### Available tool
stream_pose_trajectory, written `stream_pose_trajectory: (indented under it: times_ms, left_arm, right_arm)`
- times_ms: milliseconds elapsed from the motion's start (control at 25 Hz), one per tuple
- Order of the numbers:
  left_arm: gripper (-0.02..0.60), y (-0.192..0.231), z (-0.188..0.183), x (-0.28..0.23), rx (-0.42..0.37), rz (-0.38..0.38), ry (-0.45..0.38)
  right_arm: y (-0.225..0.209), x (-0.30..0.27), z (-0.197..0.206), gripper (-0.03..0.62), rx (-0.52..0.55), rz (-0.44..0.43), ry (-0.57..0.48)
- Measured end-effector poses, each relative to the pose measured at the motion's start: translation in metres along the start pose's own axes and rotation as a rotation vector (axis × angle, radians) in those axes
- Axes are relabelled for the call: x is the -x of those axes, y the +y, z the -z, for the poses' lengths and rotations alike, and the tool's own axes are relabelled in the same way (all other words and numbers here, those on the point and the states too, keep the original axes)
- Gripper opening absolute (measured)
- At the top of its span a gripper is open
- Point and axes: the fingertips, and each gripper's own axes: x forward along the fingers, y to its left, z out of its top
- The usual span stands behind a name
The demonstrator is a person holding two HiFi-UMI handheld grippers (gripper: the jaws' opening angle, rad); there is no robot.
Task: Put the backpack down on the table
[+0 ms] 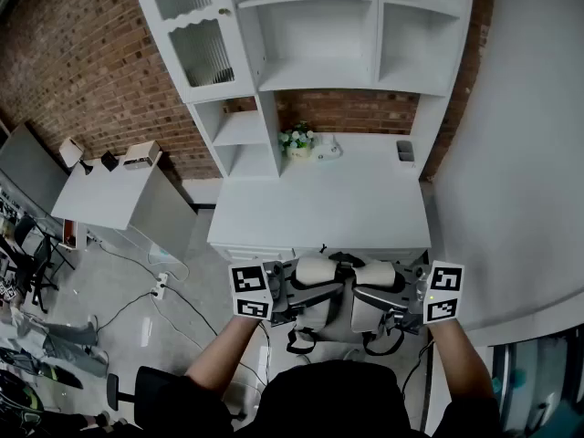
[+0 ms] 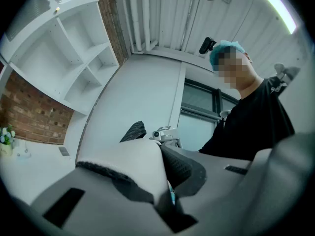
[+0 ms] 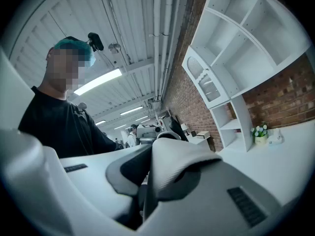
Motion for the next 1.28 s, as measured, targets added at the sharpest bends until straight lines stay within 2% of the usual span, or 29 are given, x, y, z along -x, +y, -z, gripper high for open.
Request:
stream_pose_trajectory:
  times_ms: [240,400,880,1080,1280]
  left_arm:
    - [0.051,-0.007,-0.002,-0.006,-0.042,0.004,0.029]
    - [0.051,-0.006,-0.007,-0.013,-0.057,-0.009,0.022]
    - [0.052,0.011,-0.026,-0.026,-0.098,-0.044,0.016]
    - [0.051,0.016,-0.036,-0.039,-0.119,-0.071,0.014]
    - [0.051,0.018,-0.035,-0.052,-0.134,-0.116,0.015]
  right_arm:
    - [-0.002,0.005,-0.006,0.046,0.009,0.012,-0.020]
    - [-0.010,0.014,-0.016,0.048,-0.014,0.006,-0.049]
    - [-0.026,0.022,-0.043,0.048,0.014,-0.019,-0.079]
    - [-0.028,0.033,-0.054,0.048,0.014,-0.039,-0.076]
    - [-0.021,0.045,-0.050,0.048,0.071,-0.071,-0.017]
